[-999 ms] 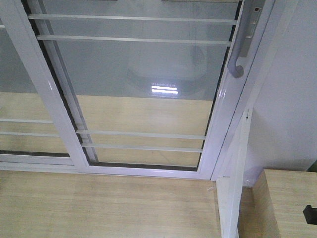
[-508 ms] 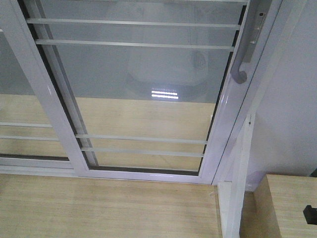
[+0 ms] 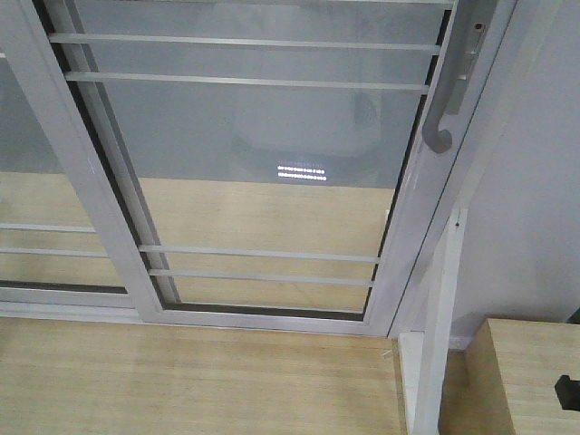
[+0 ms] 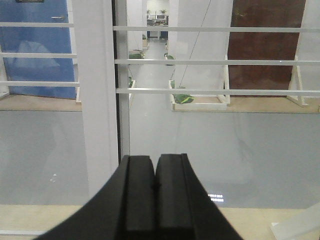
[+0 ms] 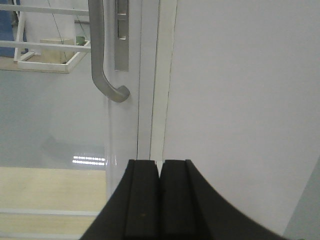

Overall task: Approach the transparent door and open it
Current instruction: 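Position the right gripper beside the silver door handle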

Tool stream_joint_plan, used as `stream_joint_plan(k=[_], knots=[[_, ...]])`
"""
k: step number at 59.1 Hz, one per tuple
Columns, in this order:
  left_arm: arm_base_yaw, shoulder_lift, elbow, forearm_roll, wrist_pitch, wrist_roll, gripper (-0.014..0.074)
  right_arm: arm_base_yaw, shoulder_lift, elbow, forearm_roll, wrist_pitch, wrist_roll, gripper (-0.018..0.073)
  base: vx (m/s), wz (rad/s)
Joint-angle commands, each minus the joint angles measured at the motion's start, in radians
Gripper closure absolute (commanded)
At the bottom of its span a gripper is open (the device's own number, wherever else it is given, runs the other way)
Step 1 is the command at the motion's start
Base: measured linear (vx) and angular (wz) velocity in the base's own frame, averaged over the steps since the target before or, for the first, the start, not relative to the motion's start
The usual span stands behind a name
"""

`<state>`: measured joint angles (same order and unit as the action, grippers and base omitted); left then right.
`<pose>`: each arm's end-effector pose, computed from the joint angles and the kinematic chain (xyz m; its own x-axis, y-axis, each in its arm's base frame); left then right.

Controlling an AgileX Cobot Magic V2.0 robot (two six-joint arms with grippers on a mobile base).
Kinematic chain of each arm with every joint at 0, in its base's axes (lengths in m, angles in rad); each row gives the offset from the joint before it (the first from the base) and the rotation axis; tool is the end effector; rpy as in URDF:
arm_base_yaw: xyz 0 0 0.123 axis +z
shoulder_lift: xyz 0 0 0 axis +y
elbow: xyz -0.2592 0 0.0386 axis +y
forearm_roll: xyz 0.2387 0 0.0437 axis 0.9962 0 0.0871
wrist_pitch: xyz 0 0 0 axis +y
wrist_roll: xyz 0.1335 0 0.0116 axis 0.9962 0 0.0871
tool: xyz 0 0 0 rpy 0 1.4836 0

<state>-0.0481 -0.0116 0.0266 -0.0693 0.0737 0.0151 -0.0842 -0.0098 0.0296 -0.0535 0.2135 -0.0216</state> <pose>0.1135 -0.0062 0.1985 -0.0042 -0.0538 -0.9985 0.0530 0.9971 -0.0540 0.1120 -0.0110 0.1785 -0.1514 -0.0613 -0.9866 0.0843 0.9936 -0.0747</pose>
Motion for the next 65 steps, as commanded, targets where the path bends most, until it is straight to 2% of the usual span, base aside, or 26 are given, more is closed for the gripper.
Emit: stream_joint_plan(k=[1,12,29,34,42,48,56,65], knots=[[-0.006,-0.011,0.030,-0.010,-0.081,-0.007,0.0602,0.000,-0.014,0.014,-0.008,-0.093,-0.011,0.0567,0.00,0.00],[-0.006,-0.011,0.030,-0.010,-0.081,-0.007,0.0602,0.000,-0.014,0.014,-0.008,-0.110,-0.009,0.0567,0.00,0.00],[-0.006,-0.011,0.030,-0.013,-0.155,-0.008,0.0602,0.000,-0.014,0.011,-0.016,-0.228,-0.008,0.0567,0.00,0.00],[-0.006,-0.011,0.030,-0.014,-0.219,-0.039,0.0602,0.000,-0.014,-0.004,-0.016,-0.253,-0.008,0.0567,0.00,0.00],[-0.006,-0.011,0.018,-0.054,-0.364,-0.135,0.0602,0.000,-0.014,-0.082,-0.016,-0.232,-0.008,0.0567,0.00,0.00],[-0.006,-0.011,0.019,-0.054,-0.458,-0.198,0.0602,0.000,-0.014,-0.184,-0.016,-0.194,-0.008,0.0567,0.00,0.00],[-0.006,-0.011,0.010,-0.049,-0.562,-0.202,0.0602,0.000,-0.005,-0.327,-0.016,-0.120,-0.008,0.0567,0.00,0.00],[-0.006,-0.011,-0.098,-0.030,-0.499,-0.200,0.0602,0.000,0.075,-0.447,-0.016,-0.033,-0.008,0.0567,0.00,0.00]])
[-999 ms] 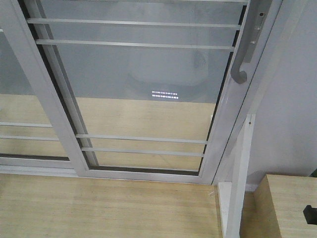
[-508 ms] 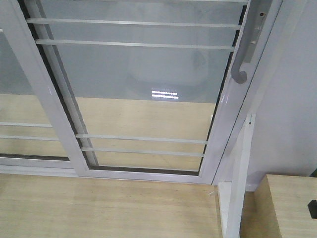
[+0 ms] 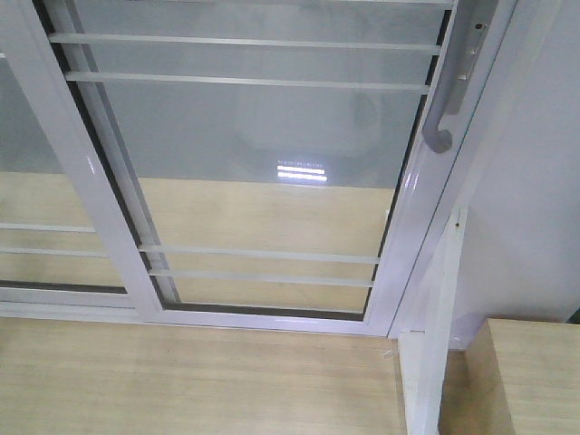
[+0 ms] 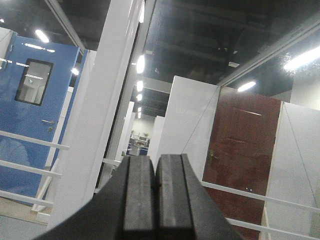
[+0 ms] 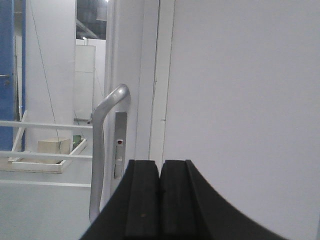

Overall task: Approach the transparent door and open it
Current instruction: 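Position the right gripper beside the silver door handle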

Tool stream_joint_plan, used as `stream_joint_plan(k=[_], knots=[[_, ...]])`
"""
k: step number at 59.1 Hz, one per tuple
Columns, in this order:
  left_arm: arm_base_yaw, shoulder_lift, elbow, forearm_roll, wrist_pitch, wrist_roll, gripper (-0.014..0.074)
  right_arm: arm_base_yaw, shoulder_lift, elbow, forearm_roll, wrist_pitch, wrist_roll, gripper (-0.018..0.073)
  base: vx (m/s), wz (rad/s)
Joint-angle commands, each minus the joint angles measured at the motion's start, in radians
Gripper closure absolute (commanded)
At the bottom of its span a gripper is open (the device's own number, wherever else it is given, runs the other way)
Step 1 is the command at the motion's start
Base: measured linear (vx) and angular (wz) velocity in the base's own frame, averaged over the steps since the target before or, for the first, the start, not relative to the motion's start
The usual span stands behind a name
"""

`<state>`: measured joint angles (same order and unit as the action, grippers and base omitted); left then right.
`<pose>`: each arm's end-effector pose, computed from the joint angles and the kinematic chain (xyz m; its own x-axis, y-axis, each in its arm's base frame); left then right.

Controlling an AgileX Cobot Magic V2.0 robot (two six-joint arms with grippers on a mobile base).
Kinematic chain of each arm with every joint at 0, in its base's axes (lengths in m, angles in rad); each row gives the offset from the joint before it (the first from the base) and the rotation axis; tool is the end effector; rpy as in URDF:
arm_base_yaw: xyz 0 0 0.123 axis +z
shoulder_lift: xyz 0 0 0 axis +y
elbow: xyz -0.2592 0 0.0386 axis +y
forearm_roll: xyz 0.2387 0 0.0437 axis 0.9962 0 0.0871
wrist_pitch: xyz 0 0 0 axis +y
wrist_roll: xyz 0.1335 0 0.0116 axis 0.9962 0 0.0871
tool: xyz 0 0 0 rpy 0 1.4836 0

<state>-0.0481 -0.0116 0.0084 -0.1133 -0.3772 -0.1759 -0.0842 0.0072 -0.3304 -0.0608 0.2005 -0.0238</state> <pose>0.0988 0.0008 0.2631 0.4276 -0.2983 -0.8533 0.1349 0.9545 -0.2660 0.0842 -0.0087 0.3086 0.1993 -0.1004 -0.9748 0.1129 0.9905 -0.0789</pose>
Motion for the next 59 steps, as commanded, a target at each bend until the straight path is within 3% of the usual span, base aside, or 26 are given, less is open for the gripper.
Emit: stream_joint_plan(k=[1,12,17,42,54,59], knots=[[-0.006,-0.011,-0.101,0.024,-0.029,-0.007,0.0602,0.000,0.076,-0.101,-0.009,-0.018,-0.006,0.0567,0.00,0.00],[-0.006,0.074,-0.279,0.177,0.173,-0.007,0.0602,0.000,0.263,-0.186,-0.009,-0.098,-0.006,0.0567,0.00,0.00],[-0.006,0.148,-0.340,0.234,0.210,-0.008,0.0602,0.000,0.344,-0.189,0.009,-0.166,0.002,0.0567,0.00,0.00],[-0.006,0.444,-0.387,0.224,0.253,-0.018,0.0582,0.000,0.625,-0.184,0.044,-0.200,0.009,0.0536,0.00,0.00],[-0.006,0.529,-0.388,0.225,0.237,-0.017,0.0500,0.000,0.750,-0.184,0.044,-0.308,0.009,0.0400,0.00,0.00],[-0.006,0.567,-0.388,0.225,0.235,-0.016,0.0451,0.001,0.814,-0.184,0.044,-0.359,0.009,0.0295,0.00,0.00]])
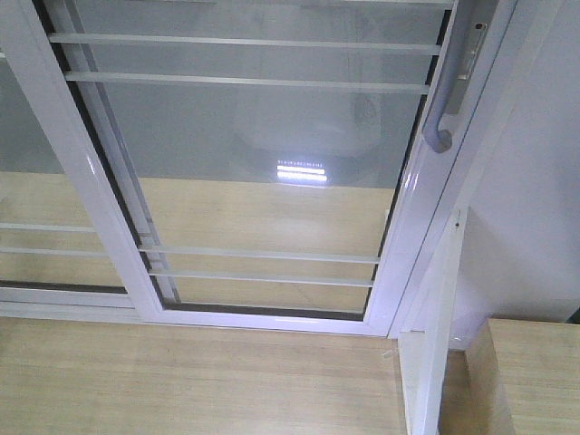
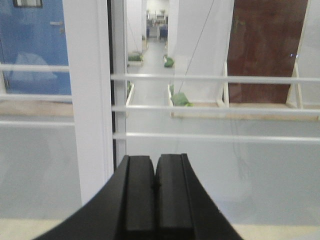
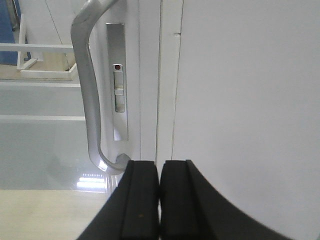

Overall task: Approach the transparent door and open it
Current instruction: 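Position the right gripper beside the silver door handle, then close the right gripper around the silver bar handle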

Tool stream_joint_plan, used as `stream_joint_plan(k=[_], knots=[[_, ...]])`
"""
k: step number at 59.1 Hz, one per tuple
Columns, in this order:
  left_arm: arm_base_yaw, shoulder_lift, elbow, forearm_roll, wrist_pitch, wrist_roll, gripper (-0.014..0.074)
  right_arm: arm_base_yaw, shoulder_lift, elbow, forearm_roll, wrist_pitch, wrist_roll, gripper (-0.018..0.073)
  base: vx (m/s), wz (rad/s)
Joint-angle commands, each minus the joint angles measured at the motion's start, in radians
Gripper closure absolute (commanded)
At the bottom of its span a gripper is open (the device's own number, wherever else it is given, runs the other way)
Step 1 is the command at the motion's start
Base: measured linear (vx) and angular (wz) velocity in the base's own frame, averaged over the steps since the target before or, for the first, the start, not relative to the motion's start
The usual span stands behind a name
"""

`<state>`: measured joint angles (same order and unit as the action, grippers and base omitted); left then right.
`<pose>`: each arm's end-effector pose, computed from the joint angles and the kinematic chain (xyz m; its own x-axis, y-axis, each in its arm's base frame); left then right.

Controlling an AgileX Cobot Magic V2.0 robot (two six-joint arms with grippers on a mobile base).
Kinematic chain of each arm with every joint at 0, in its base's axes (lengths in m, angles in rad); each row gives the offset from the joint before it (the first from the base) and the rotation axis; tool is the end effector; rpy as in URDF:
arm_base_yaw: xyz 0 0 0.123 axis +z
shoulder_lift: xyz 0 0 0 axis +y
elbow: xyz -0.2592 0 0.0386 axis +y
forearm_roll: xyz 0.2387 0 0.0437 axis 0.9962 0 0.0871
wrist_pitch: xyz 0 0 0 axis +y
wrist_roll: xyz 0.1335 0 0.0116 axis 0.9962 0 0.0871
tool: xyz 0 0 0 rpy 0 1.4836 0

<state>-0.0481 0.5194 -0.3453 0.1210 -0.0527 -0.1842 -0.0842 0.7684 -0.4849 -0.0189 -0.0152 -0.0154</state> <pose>0.1705 -0.0091 0.2822 -0.0379 -0.0616 -0.9974 0.0521 0.9966 -0.0635 0.2129 -0.0179 0.2819 -0.1822 -0.0190 -0.9831 0.0776 0.9964 -0.0337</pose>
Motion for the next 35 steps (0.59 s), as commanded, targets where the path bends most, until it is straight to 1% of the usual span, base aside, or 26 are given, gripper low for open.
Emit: stream_joint_plan(k=[1,4,6,7,10,14,21,24,26,30,35], knots=[[-0.006,0.045,-0.034,-0.009,-0.092,-0.008,0.0435,0.001,0.069,-0.029,0.002,-0.158,0.001,0.0265,0.00,0.00],[-0.006,0.066,-0.034,-0.009,-0.109,-0.008,0.0392,0.006,0.108,-0.029,0.002,-0.196,0.010,0.0184,0.00,0.00],[-0.006,0.080,-0.034,-0.009,-0.126,-0.008,0.0358,0.011,0.132,-0.029,0.002,-0.229,0.015,0.0146,0.00,0.00],[-0.006,0.086,-0.034,-0.009,-0.134,-0.008,0.0344,0.018,0.151,-0.029,0.002,-0.250,0.032,0.0119,0.00,0.00],[-0.006,0.107,-0.034,-0.009,-0.163,-0.008,0.0295,0.035,0.196,-0.029,0.001,-0.310,0.059,0.0067,0.00,0.00],[-0.006,0.129,-0.034,-0.008,-0.197,-0.008,0.0231,0.069,0.265,-0.029,-0.020,-0.409,0.071,0.0027,0.00,0.00],[-0.006,0.173,-0.034,-0.008,-0.222,-0.008,0.0157,0.136,0.421,-0.033,-0.128,-0.619,0.068,0.0020,0.00,0.00],[-0.006,0.187,-0.034,-0.008,-0.224,-0.008,0.0141,0.158,0.490,-0.048,-0.180,-0.681,0.068,0.0024,0.00,0.00],[-0.006,0.192,-0.034,-0.008,-0.224,-0.008,0.0136,0.171,0.539,-0.066,-0.194,-0.708,0.068,0.0029,0.00,0.00],[-0.006,0.199,-0.034,-0.008,-0.224,-0.008,0.0136,0.180,0.623,-0.112,-0.180,-0.725,0.068,0.0036,0.00,0.00],[-0.006,0.203,-0.034,-0.008,-0.225,-0.008,0.0136,0.180,0.722,-0.195,-0.116,-0.733,0.067,0.0038,0.00,0.00]])
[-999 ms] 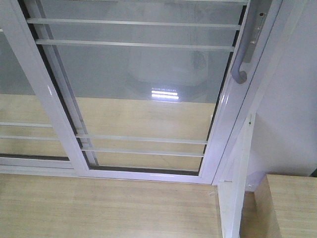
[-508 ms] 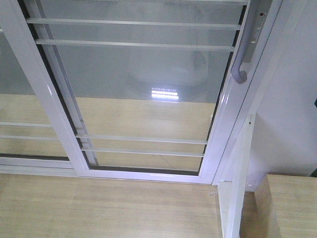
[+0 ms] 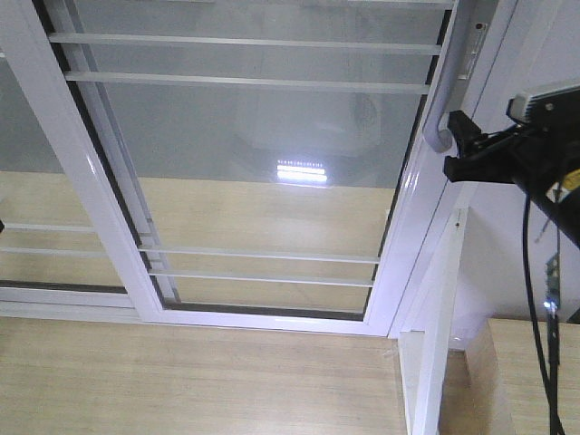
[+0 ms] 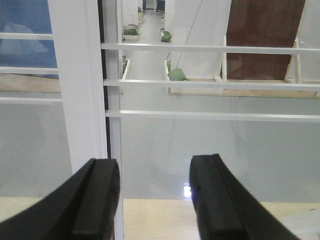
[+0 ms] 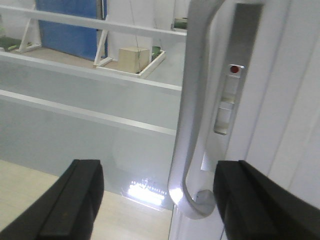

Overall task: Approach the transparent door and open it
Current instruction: 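Close the right gripper around the silver bar handle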

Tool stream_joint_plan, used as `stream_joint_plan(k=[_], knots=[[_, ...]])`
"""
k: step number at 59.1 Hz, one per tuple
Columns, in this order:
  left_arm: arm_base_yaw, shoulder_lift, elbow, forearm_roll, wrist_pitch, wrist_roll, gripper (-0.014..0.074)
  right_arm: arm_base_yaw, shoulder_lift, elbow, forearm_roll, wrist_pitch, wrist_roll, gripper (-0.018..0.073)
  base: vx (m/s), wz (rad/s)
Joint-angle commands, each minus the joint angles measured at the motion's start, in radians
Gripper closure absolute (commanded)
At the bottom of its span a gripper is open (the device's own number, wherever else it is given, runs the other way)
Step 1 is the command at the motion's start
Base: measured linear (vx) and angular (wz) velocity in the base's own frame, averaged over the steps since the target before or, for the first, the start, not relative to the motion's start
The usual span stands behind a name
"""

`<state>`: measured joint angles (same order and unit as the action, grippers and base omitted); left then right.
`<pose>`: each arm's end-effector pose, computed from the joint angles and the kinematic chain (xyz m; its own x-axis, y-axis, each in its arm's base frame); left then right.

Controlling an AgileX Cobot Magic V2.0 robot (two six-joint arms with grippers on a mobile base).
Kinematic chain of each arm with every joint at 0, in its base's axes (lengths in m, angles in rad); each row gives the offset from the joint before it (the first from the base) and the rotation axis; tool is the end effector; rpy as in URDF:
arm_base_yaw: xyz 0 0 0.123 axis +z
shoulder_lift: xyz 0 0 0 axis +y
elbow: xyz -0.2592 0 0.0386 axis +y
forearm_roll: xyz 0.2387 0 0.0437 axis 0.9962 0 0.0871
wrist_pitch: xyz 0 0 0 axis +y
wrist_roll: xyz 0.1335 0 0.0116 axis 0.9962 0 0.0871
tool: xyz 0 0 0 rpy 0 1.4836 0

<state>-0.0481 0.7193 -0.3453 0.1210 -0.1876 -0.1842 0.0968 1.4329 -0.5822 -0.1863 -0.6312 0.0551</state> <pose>0.2015 -0.0127 0.2628 -0.1046 -0.0603 -0.9927 0.0637 0.9957 -0.0672 0.3218 0.0460 0.2157 -0.1193 -0.1072 -0.9870 -0.2162 0.9731 -0.0796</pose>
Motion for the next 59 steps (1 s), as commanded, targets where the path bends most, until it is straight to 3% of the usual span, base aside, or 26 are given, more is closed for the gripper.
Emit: stream_joint_plan(k=[1,27,44,59], knots=[[-0.006,0.003,-0.034,-0.008,-0.090,-0.008,0.0136,-0.001,0.080,-0.111,0.061,-0.119,-0.003,0.0038,0.00,0.00],[-0.006,0.003,-0.034,-0.008,-0.090,-0.008,0.0136,-0.001,0.379,-0.488,0.123,-0.098,-0.035,0.0038,0.00,0.00],[-0.006,0.003,-0.034,-0.008,-0.090,-0.008,0.0136,0.002,0.433,-0.572,0.121,-0.059,-0.022,0.0056,0.00,0.00],[-0.006,0.003,-0.034,-0.008,-0.090,-0.008,0.0136,0.049,0.449,-0.592,0.103,-0.054,-0.012,0.0079,0.00,0.00]])
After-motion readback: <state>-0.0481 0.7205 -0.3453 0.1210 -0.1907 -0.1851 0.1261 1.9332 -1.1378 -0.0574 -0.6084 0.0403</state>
